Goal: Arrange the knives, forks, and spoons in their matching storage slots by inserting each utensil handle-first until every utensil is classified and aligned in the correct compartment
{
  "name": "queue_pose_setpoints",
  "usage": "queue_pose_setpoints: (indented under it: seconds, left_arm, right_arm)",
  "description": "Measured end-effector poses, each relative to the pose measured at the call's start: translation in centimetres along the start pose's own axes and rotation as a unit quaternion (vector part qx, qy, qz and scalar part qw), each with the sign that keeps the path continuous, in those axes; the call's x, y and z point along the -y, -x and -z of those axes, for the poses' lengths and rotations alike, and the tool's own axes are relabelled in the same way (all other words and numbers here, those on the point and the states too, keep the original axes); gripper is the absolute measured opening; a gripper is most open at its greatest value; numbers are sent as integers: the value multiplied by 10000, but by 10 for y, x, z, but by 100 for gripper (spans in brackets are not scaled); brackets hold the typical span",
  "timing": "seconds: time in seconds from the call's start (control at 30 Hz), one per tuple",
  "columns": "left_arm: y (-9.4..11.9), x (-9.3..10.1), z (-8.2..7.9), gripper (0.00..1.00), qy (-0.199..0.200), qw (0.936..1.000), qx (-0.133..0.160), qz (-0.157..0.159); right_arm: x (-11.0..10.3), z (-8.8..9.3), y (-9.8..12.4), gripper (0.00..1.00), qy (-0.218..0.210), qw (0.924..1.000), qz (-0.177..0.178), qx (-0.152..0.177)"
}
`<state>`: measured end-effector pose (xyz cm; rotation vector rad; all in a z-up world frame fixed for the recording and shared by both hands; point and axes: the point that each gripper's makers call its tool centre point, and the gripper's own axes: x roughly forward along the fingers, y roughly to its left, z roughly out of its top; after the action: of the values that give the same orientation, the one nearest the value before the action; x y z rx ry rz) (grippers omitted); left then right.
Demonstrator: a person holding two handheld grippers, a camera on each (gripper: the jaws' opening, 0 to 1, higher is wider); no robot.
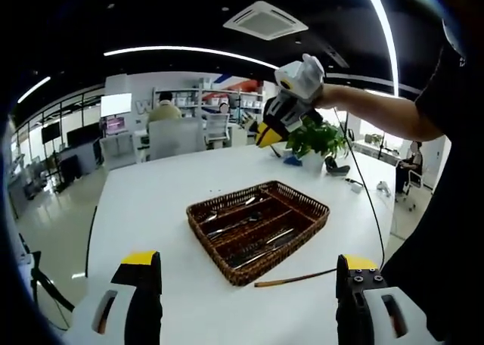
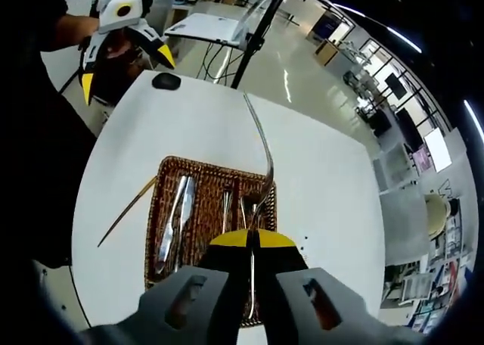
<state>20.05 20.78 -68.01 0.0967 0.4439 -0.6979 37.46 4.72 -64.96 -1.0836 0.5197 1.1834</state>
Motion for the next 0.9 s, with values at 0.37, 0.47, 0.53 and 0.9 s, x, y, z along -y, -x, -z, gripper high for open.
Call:
queue_pose_setpoints:
  seconds: [0.37,0.47,0.53,0.9]
  left_arm:
    - [3,-5,2,100,34,9999,-29,-92]
    - [4,-5,4,100,41,9999,-42,-113]
    - [5,-6,6,100,58,9999,-63,-122]
    - [9,-9,11,100,112,9997,-107,-188]
  right_arm:
    - [0,5,-13,0,45,10000,-67,-57]
    - [-1,7,-20,0,40,9999,-90,-87]
    - [-1,9,-24,0,39,9999,-96,-103]
    - [-10,20,-50,0,14,9995,-216,-210]
